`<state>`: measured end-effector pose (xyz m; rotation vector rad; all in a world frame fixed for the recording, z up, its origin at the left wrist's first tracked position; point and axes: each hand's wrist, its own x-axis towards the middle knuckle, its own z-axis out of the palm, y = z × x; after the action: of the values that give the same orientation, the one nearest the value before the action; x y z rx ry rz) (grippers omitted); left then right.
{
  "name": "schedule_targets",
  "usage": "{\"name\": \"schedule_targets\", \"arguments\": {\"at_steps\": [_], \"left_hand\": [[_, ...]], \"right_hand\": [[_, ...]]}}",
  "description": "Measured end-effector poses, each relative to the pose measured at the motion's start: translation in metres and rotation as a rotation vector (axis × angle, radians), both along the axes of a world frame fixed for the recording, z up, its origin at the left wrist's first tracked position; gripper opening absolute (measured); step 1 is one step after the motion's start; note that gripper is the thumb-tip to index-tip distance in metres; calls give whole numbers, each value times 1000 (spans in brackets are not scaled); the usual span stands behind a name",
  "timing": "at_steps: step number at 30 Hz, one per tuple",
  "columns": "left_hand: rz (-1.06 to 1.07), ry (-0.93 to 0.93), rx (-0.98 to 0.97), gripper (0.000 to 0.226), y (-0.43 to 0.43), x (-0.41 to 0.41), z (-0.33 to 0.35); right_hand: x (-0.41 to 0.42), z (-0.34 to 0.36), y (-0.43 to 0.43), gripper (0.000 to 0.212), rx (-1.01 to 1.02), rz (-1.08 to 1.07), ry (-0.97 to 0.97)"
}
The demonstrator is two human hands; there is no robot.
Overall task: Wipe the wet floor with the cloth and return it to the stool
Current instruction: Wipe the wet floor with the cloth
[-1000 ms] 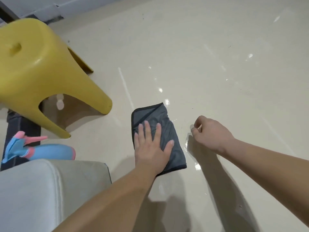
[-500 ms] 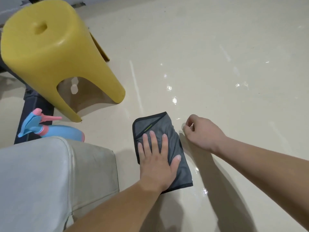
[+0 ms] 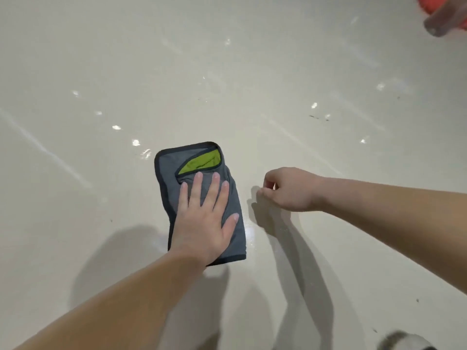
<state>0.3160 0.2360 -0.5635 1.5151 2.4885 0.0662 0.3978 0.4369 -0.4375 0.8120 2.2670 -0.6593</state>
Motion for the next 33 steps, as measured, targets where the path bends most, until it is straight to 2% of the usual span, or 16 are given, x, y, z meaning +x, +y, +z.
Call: {"name": "schedule_targets", "arguments": {"at_steps": [5, 8, 12, 14, 17, 19, 22, 25, 30, 33], "left_hand": [[-277, -27, -7, 71, 26, 54, 5], [-319, -9, -16, 74, 23, 63, 4], [-310, 74, -24, 76, 34, 58, -3], [-305, 80, -31, 76, 29, 58, -2], [-143, 72, -48, 76, 18, 61, -3], [-30, 52, -87, 74, 6, 77, 0], [3, 54, -67, 70, 11, 91, -3], [-97, 76, -57, 68, 30, 112, 5], [-305, 63, -76, 68, 67, 168, 16], [-496, 60, -75, 68, 79, 216, 16]], "right_hand": [[80, 9, 11, 28, 52, -310, -39], [124, -11, -6, 27, 84, -295, -114], [151, -41, -26, 26, 400, -213, 39], [166, -53, -44, 29, 469, -151, 84], [186, -54, -58, 24, 408, -109, 66], [198, -45, -60, 21, 267, -86, -22], [216, -36, -51, 20, 141, -116, -150], [248, -21, -40, 13, 148, -152, -281], [295, 6, -30, 13, 220, -327, -333], [313, 8, -29, 8, 250, -346, -377]]}}
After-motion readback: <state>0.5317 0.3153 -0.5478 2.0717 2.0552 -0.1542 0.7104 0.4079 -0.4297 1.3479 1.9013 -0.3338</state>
